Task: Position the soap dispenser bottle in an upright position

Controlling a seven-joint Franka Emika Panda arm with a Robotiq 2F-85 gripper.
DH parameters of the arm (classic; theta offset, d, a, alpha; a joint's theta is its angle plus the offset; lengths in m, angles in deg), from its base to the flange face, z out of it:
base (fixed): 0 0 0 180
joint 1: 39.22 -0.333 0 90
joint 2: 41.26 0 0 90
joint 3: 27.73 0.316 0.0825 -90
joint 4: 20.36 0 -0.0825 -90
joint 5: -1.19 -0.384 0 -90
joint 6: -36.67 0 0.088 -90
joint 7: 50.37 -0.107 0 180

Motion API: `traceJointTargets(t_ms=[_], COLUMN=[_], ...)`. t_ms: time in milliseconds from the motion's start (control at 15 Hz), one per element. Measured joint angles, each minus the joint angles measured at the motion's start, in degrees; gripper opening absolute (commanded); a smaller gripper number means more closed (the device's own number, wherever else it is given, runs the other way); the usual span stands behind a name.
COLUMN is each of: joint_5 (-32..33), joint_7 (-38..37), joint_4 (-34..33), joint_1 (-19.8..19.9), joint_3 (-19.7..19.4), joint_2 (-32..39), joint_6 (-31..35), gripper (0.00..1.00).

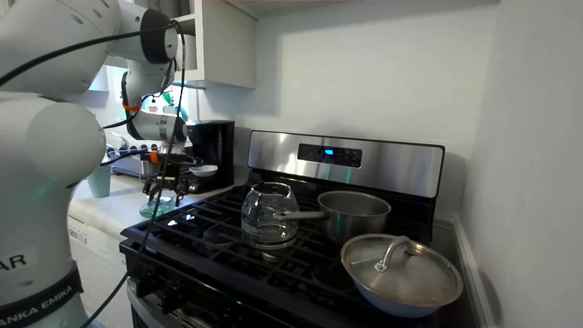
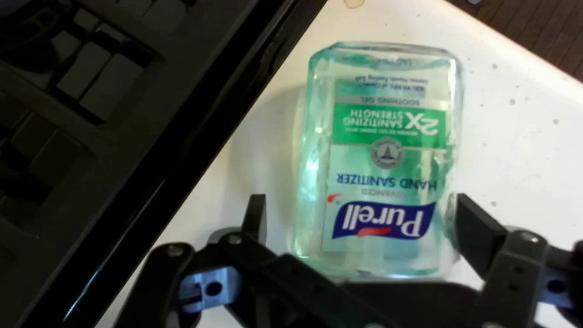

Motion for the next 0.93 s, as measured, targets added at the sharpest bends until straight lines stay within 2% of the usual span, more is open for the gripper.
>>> traceJointTargets(t_ms=[133,267,333,400,667,867,933], joint_5=[-0.19,-0.28,-0.30,-0.31,-0.31,0.00,0.39], joint_7=[0.52,0.87,0.99,1.02,1.28,2.72,3.24], joint_4=[-0.72,-1.31,-1.61,-1.90,-3.07,-3.47,-3.62], joint_1=[0.00,0.00,0.00,-0.01,-0.12,-0.74,-1.27], joint_3=[0.02,0.03,0.04,0.06,0.19,0.81,1.14], joint_2=[0.51,1.03,1.26,1.45,2.10,2.11,2.04], joint_6=[-1.04,-1.72,-2.05,-2.39,-3.26,-3.10,-2.90], gripper=[0.84,0.79,0.71,0.73,0.67,0.67,0.62])
